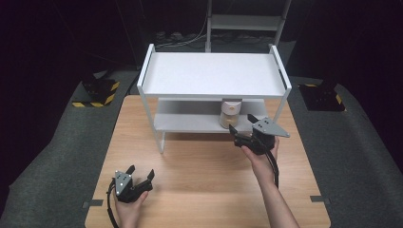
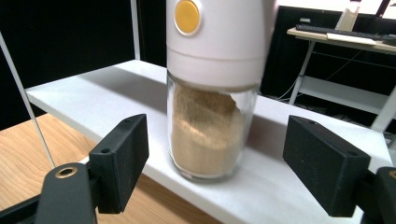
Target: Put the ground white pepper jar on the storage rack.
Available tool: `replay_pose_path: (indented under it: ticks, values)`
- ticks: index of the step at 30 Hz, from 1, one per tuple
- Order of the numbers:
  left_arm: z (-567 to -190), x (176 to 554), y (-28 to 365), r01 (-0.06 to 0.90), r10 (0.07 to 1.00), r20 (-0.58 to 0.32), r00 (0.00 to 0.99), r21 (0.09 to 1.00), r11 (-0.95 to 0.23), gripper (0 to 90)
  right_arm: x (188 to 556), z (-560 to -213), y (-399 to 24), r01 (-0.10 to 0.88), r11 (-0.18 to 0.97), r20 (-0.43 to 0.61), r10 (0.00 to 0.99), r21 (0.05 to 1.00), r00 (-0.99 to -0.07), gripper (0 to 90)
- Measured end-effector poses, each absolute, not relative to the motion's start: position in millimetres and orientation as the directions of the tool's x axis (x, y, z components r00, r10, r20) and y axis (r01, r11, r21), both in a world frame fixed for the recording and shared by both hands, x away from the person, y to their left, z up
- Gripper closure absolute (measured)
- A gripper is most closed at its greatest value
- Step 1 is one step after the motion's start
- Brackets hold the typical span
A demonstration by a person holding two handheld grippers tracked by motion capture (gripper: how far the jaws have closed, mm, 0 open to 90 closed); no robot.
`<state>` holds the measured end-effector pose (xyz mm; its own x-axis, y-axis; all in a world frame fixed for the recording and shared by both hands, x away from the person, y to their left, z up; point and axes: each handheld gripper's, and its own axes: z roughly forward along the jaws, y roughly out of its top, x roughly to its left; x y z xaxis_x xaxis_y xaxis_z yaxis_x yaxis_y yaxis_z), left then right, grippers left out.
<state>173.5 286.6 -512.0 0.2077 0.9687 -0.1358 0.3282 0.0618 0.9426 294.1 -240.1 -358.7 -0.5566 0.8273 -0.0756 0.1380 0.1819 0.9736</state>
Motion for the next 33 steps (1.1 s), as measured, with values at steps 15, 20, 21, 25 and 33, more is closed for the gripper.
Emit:
replay_pose_path:
  ticks: [15,20,21,25,33]
  values:
    - [-511.1,174.0,285.7,0.333,0.969,-0.129,0.210,0.941,0.053,16.7,272.5,-387.8,-253.7,0.152,0.168,-0.055,0.826,0.974,-0.561,22.4]
    - [-510.9,174.2,285.5,0.334,0.969,-0.127,0.211,0.941,0.051,16.7,268.3,-399.4,-259.1,0.177,0.153,-0.027,0.827,0.972,-0.562,22.7]
    - [-510.9,174.2,285.4,0.335,0.969,-0.127,0.210,0.941,0.051,16.7,267.0,-402.3,-260.5,0.182,0.149,-0.022,0.827,0.972,-0.562,22.8]
    - [-510.6,174.2,285.0,0.336,0.970,-0.125,0.210,0.941,0.049,16.7,262.6,-412.0,-264.7,0.200,0.139,-0.004,0.830,0.970,-0.558,22.8]
    - [-510.2,174.6,284.2,0.338,0.970,-0.120,0.212,0.940,0.043,16.7,254.3,-434.2,-273.4,0.259,0.125,0.036,0.840,0.958,-0.541,22.7]
